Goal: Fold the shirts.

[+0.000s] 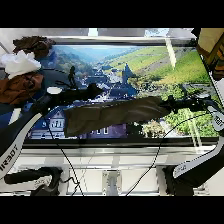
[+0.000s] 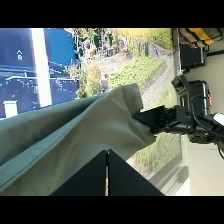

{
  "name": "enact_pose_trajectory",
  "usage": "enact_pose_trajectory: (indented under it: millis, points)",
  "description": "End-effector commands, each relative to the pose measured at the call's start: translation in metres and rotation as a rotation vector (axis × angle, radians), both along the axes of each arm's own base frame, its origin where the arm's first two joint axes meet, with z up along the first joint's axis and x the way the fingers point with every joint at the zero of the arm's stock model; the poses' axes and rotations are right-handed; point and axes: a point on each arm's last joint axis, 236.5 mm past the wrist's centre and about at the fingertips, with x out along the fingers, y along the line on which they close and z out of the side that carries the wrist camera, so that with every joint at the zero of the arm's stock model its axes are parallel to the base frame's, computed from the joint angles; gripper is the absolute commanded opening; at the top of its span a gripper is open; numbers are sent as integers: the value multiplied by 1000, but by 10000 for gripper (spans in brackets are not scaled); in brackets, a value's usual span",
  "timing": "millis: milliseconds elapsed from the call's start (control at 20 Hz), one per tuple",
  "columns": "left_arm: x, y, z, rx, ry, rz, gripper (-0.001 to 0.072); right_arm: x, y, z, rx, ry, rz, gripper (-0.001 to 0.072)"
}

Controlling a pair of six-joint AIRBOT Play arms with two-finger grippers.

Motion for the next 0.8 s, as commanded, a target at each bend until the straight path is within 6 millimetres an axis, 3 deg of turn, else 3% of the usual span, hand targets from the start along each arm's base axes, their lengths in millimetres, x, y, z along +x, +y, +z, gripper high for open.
enact_pose_trajectory:
  millis: [0, 100, 200, 500, 650, 750]
  points:
    - [-7, -3, -4, -1, 39, -18, 11, 11, 7, 23, 46, -57, -16, 26]
    - [-21, -4, -25, 66, 103, -47, 10, 19, 1, 38, 10, -104, -27, 26]
    - [-46, -14, -53, 157, 181, -120, 10, 32, -6, 61, -23, -167, -30, 25]
    - [-94, -63, -113, 219, 313, -251, 10, 64, -37, 127, -123, -288, -83, 25]
    - [-93, -86, -137, 235, 330, -279, 10, 61, -55, 148, -127, -310, -108, 24]
    - [-75, -112, -134, 209, 290, -305, 10, 53, -67, 152, -145, -306, -116, 25]
